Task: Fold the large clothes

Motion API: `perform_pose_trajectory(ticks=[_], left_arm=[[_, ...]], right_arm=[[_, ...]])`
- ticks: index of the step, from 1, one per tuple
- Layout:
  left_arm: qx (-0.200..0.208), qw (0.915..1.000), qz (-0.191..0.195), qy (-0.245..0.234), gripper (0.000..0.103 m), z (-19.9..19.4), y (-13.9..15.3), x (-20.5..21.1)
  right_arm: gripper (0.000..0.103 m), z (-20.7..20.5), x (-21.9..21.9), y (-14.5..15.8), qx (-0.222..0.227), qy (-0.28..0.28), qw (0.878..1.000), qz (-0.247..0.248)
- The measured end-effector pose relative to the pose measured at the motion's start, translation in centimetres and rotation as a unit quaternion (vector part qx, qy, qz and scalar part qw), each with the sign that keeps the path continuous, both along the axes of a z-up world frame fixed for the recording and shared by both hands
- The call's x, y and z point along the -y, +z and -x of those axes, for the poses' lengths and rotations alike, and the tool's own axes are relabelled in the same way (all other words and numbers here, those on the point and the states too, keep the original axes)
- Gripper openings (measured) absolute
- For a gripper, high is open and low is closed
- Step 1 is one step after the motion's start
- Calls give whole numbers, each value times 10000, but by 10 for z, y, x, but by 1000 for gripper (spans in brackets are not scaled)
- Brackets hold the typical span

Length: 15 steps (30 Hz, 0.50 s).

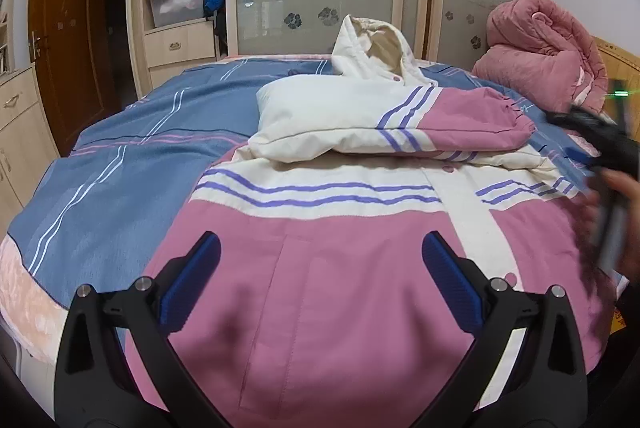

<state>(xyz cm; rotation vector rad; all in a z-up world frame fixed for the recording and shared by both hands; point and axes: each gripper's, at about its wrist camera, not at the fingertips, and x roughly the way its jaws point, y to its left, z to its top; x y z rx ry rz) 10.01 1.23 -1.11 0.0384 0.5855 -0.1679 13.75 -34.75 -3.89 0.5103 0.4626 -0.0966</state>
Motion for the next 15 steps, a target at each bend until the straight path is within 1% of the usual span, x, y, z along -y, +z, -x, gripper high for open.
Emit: perform_pose_trajectory(ticks=[1,2,4,6,7,8,11,15], left_arm=[[-3,10000,3,18,101,0,-1,-1],[4,10000,-4,41,101,1,-1,-1],[29,10000,-44,69,101,5,-1,-1],[59,9999,-43,95,101,10,0,-3],[82,9999,-26,128,101,14,1,-5],[94,9998,-19,164,101,17,2,-6],[93,9997,115,206,101,28,4,-11],[130,9996,85,226,101,39,7,-10]], right_arm=[[98,21,-8,8,110,111,9997,174],[101,45,-18,15,241,199,9989,358],[102,85,-33,20,484,208,9962,689],[102,126,-48,16,690,154,9922,1024],[102,145,-54,11,714,78,9913,1102],[102,160,-59,3,690,29,9920,1055],[102,179,-70,-12,513,89,9935,1017],[102,183,-85,-13,493,184,9866,1547]])
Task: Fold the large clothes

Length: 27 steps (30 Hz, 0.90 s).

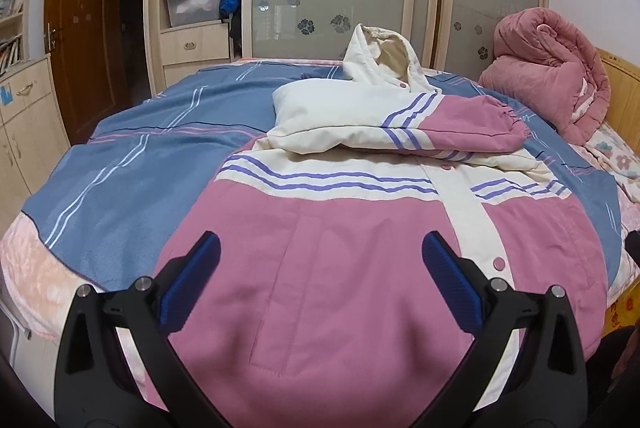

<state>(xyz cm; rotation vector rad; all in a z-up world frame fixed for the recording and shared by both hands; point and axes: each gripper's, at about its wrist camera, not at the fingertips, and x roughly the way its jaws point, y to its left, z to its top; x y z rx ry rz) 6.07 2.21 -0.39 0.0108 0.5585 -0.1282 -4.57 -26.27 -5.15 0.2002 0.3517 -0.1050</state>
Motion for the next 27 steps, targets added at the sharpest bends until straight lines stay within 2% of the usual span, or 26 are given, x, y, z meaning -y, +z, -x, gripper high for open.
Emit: perform_pose_trajectory(ticks=[10,18,23,27], left_arm=[[197,9994,-281,11,101,23,1,5],[-81,9996,-210,-154,101,41,-16,3],[-86,9992,-368,-144,101,50,-23,4],[-36,9994,-319,-94,101,51,-22,0]], right_arm=[[102,-1,-1,-4,-58,-3,10000,51],[102,-1,-3,-5,-70,-13,9999,101],[102,-1,-4,-4,-77,9,9999,132],[102,-2,-5,-4,-82,44,9999,130]])
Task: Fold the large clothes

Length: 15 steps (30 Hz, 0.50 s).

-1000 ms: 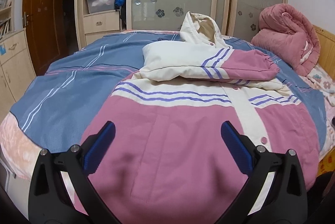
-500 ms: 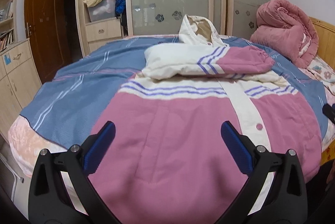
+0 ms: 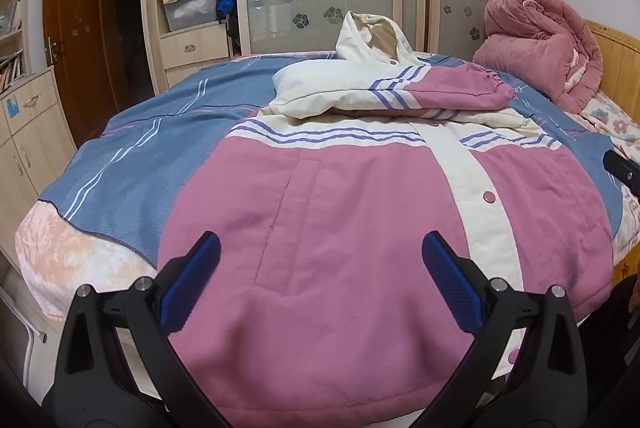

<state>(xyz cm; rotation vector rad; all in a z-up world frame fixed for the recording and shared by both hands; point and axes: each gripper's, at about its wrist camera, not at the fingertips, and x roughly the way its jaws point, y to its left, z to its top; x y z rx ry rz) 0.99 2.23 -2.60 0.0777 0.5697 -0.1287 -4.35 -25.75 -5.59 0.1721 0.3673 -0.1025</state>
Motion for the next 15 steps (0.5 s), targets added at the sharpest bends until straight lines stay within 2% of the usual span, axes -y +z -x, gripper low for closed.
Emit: perform_pose_trajectory(ticks=[10,15], left_arm=[[-54,10000,39,-56,101,-5,-1,4],[-25,10000,62,-25,101,-20,9,6]], right_arm=[[102,-6,-1,-3,-89,43,9999,-64],[102,-14,2,-7,-205,-6,9997,-91]])
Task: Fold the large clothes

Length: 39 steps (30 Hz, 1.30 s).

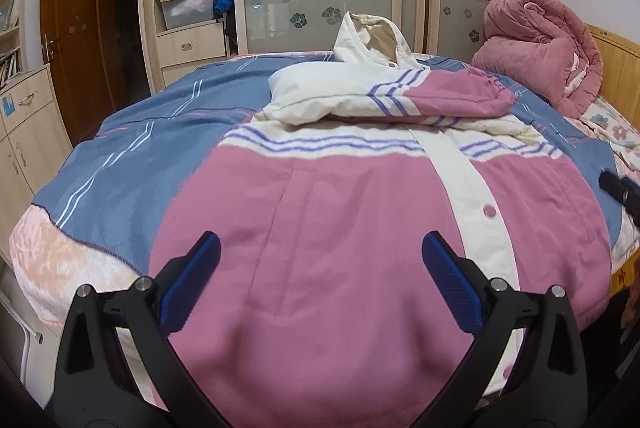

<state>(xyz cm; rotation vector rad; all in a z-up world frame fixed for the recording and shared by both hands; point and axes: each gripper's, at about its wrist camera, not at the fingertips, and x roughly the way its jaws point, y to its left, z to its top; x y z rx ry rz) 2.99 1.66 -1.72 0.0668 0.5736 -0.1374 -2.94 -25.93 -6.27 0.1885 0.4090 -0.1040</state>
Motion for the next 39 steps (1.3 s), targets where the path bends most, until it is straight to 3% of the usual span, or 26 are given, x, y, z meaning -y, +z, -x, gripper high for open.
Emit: perform_pose_trajectory(ticks=[5,9,12,13,16,18,20,22,24,27,30,31,35,39], left_arm=[[161,9991,171,-341,101,-42,44,14],[593,9970,23,-500,101,-105,78,34],[822,9958,-236,-329,101,-148,65,41],[702,9968,-369,-120,101,-159,53,38],[269,9994,222,22,101,-165,29,14],[140,9983,558,4,101,-167,34,7],[389,9978,529,-103,101,-165,44,8],[649,9979,75,5,101,-162,49,12],[741,9972,-95,58,101,-164,50,13],[521,9986,113,54,101,-173,49,4],[283,9989,360,108,101,-182,48,-7],[274,9988,398,111,101,-183,49,-10],[286,9988,368,151,101,-188,51,-19],[231,9985,432,232,101,-193,51,-28]], right_arm=[[102,-27,0,14,-152,139,9998,64],[102,-84,-15,59,-80,291,9980,556],[96,-144,-21,92,-19,412,9973,603],[95,-169,-23,102,-40,436,9972,600],[89,-244,-34,119,-299,516,9958,698],[87,-294,-44,126,-377,427,9936,977],[87,-346,-54,128,-506,331,9901,1264],[84,-405,-60,126,-755,184,9864,1446],[81,-460,-64,122,-964,-50,9817,1642],[80,-526,-67,112,-1286,-367,9739,1835],[79,-567,-64,103,-1524,-620,9693,1824],[75,-580,-62,99,-1640,-679,9671,1821],[4,-602,-40,85,-2059,-696,9668,1341],[3,-572,-18,100,-1530,-647,9837,685]])
